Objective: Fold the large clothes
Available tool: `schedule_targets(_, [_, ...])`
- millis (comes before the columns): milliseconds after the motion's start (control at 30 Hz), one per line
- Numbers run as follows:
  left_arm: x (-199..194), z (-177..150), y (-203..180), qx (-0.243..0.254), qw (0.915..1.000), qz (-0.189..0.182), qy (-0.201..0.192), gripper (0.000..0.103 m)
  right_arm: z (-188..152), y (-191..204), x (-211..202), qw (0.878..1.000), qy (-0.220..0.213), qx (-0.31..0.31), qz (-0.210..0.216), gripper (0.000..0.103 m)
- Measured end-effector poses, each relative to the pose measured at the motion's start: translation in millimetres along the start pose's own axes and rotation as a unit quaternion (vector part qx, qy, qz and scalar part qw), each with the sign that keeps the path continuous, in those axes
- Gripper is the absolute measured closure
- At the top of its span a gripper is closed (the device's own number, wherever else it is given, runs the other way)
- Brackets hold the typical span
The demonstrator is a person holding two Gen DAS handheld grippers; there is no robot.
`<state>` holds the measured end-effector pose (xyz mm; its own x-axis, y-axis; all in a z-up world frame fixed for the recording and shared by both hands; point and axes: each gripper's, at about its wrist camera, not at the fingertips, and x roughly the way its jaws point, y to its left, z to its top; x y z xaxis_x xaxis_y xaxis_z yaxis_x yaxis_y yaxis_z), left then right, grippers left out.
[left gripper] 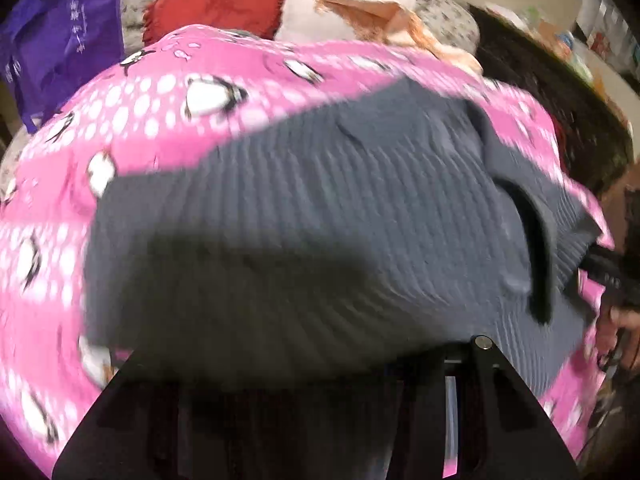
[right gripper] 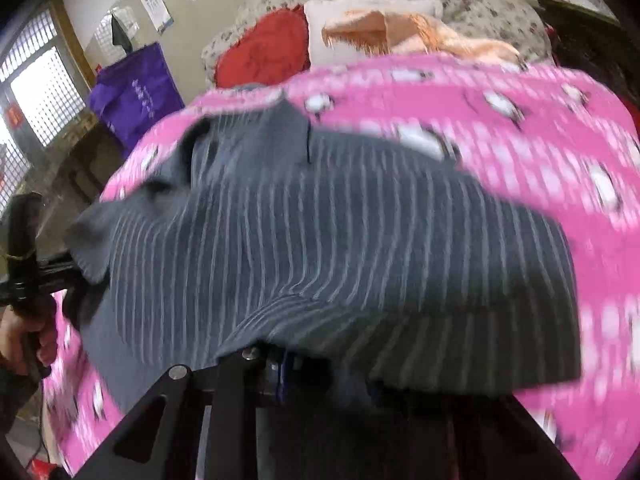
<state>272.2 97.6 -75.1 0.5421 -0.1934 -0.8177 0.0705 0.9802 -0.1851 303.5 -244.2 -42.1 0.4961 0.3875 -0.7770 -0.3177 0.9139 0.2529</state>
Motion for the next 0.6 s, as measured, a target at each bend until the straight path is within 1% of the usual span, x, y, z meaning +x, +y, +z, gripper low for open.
schedule_targets(33, [4, 13, 6, -0.006, 0.9999, -0.005, -0.007, 0.063, 14, -2, -1, 1.000, -0.010, 0.004, 0.007, 0.077])
schedule_targets(100, [7, 41, 17, -0.014, 0.9995, 0.002, -0.029, 0.063, 39, -3, 1, 0.999, -0.030, 0.010, 0.006, 0.077])
schedule_targets(167, [8, 65, 26, -0.027, 0.9985, 0.001, -0.047, 0.063, 64, -12, -2, 0.997, -0.060, 0.035, 0.015, 0.077])
schedule_targets(233, [3, 85, 29, -0.035, 0.9969, 0.018, -0.068, 0.063, 78, -18, -7, 0.995, -0.082, 0.056, 0.013, 0.077])
schedule_targets(300, [-4, 98, 31, -0.040, 0.9959, 0.020, -0.080, 0.063, 87, -21, -12, 0.993, -0.095, 0.074, 0.009, 0.077])
schedule_targets(333, [-9, 100, 31, -0.042, 0.9952, 0.023, -0.085, 0.063, 88, -20, -15, 0.992, -0.100, 0.075, 0.007, 0.077])
schedule_targets(400, [-19, 100, 29, -0.042, 0.9943, 0.016, -0.097, 0.063, 85, -16, -23, 0.992, -0.109, 0.066, 0.009, 0.077])
schedule_targets(500, [-33, 84, 27, -0.040, 0.9933, 0.014, -0.108, 0.063, 73, -9, -35, 0.993, -0.109, 0.050, 0.006, 0.077])
schedule_targets(600, [-28, 62, 18, -0.047, 0.9934, -0.016, -0.103, 0.063, 56, -5, -45, 0.993, -0.109, 0.049, 0.007, 0.077])
